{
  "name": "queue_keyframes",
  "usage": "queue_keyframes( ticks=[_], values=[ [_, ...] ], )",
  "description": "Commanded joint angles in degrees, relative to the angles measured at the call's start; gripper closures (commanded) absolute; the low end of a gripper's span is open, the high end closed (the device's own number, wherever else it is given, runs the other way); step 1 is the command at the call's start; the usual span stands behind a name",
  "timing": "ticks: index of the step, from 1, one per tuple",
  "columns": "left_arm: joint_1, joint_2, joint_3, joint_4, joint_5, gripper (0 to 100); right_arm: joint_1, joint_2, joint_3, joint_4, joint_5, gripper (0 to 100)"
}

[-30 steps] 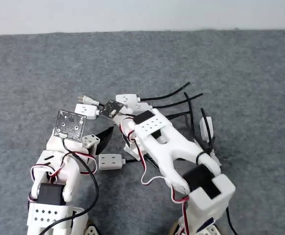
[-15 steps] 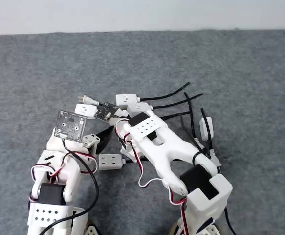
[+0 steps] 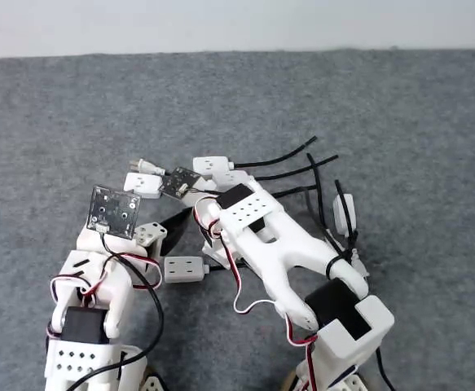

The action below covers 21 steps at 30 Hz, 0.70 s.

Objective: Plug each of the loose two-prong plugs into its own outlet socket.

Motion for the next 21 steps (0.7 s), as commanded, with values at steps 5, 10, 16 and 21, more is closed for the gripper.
queue_keyframes(
  ticks=[5, 10, 16, 21],
  values=[
    [-0.1, 0.8, -0.6, -1.7, -0.7, 65, -0.7, 2.9, -3.3, -2.6, -0.3, 82.2],
    [-0.1, 0.8, -0.6, -1.7, -0.7, 65, -0.6, 5.8, -4.0, -3.4, -0.2, 82.3],
    [-0.1, 0.8, -0.6, -1.7, -0.7, 65, 2.4, 6.5, -4.3, -4.2, -0.4, 83.6],
    [-0.1, 0.8, -0.6, -1.7, -0.7, 65, 3.2, 6.6, -4.3, -5.0, -0.4, 98.8]
  ],
)
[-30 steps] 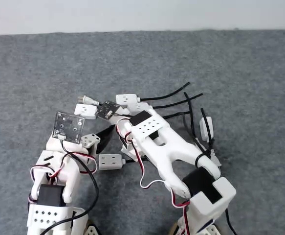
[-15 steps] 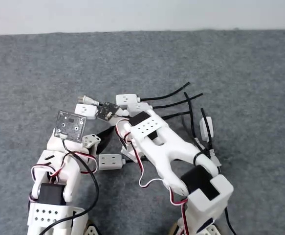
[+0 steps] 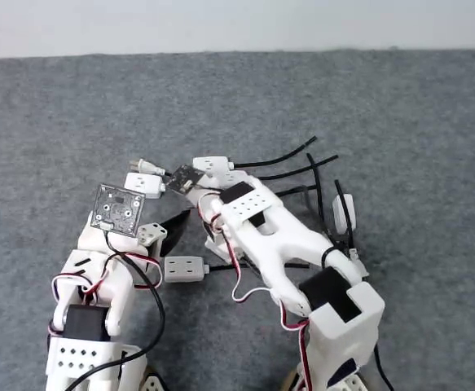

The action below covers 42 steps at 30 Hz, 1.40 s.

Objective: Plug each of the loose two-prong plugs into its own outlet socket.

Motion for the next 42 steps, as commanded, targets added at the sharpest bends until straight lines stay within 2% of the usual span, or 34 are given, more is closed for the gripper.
queue_keyframes(
  ticks=[1, 9, 17, 22, 28, 37, 42],
  values=[
    [0.1, 0.3, -0.7, -1.7, -0.4, 65, 0.6, 0.4, -2.3, -0.8, -0.5, 97.8],
    [0.4, 0.3, -0.4, -1.7, -1.5, 65, 0.7, 0.0, -2.3, 0.3, -0.3, 99.1],
    [0.3, 0.0, -0.4, -1.8, -1.6, 65, 0.2, -10.5, -6.4, 11.2, 0.4, 99.1],
    [0.3, -0.1, -0.4, -1.8, -1.5, 65, -3.3, -17.9, -6.6, 16.9, 2.4, 99.1],
    [0.4, -0.1, -0.4, -1.8, -1.5, 65, -5.6, -23.7, -6.7, 17.9, 2.4, 99.1],
    [0.5, 0.2, -0.2, -1.8, -1.5, 65, -6.9, -27.7, -13.1, 27.5, 2.3, 99.1],
    [0.5, 0.0, 1.5, -4.4, -1.5, 65, -10.0, -29.4, -13.3, 27.4, 1.0, 99.1]
  ],
)
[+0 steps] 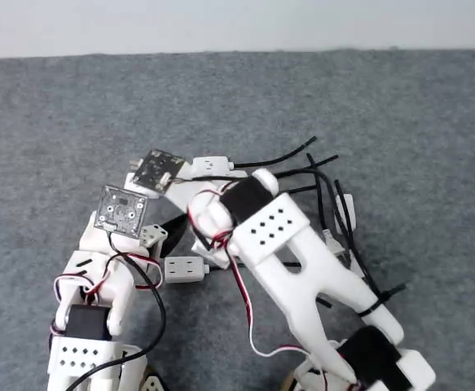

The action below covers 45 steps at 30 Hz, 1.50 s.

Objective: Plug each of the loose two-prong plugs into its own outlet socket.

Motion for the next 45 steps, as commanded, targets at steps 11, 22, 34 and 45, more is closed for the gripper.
queue_keyframes(
  ticks=[11, 22, 34, 45],
  values=[
    [0.6, 0.0, 0.0, -2.7, -0.4, 65, -1.9, -2.2, -3.4, -0.1, -0.7, 99.1],
    [2.5, -0.2, -4.8, 4.0, -0.4, 65, -1.5, -1.7, -3.1, -1.0, -0.6, 99.1],
    [3.6, -0.2, -8.5, 8.9, -0.4, 65, -1.5, -2.2, -3.1, -0.9, -0.6, 99.1],
    [3.7, -0.2, -10.9, 11.7, -0.4, 65, 1.3, -2.2, -3.3, -1.1, -0.4, 99.1]
  ],
)
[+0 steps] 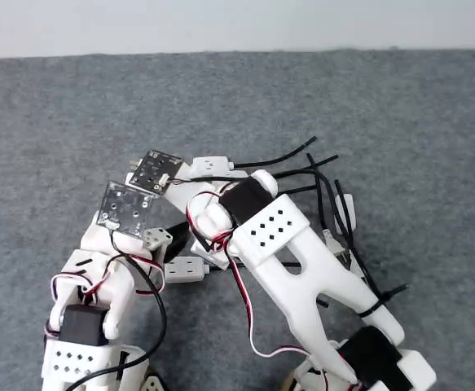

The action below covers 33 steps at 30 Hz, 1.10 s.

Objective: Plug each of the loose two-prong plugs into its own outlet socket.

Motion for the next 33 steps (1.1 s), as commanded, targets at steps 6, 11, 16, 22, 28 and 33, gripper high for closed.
queue_keyframes(
  ticks=[6, 11, 16, 22, 28, 33],
  values=[
    [1.0, -0.2, -3.5, 1.4, -0.3, 65, 0.7, -2.3, -3.3, -0.9, -0.4, 99.1],
    [2.1, -0.1, 0.7, -2.6, -0.6, 65, 0.5, -3.7, -3.4, -0.5, -0.6, 99.1],
    [2.2, 0.1, 3.3, -5.5, -2.0, 65, 0.6, -8.3, -3.3, 0.9, -0.5, 99.1],
    [2.5, 0.3, 5.6, -8.3, -2.0, 65, 0.6, -10.4, -3.3, 1.8, -0.5, 99.1],
    [2.5, 0.3, 5.7, -8.3, -1.9, 65, 0.6, -10.0, -3.3, 1.9, -0.6, 99.1],
    [2.5, 0.3, 5.7, -8.3, -1.9, 65, 0.6, -9.9, -3.1, 1.5, -0.6, 99.1]
  ],
)
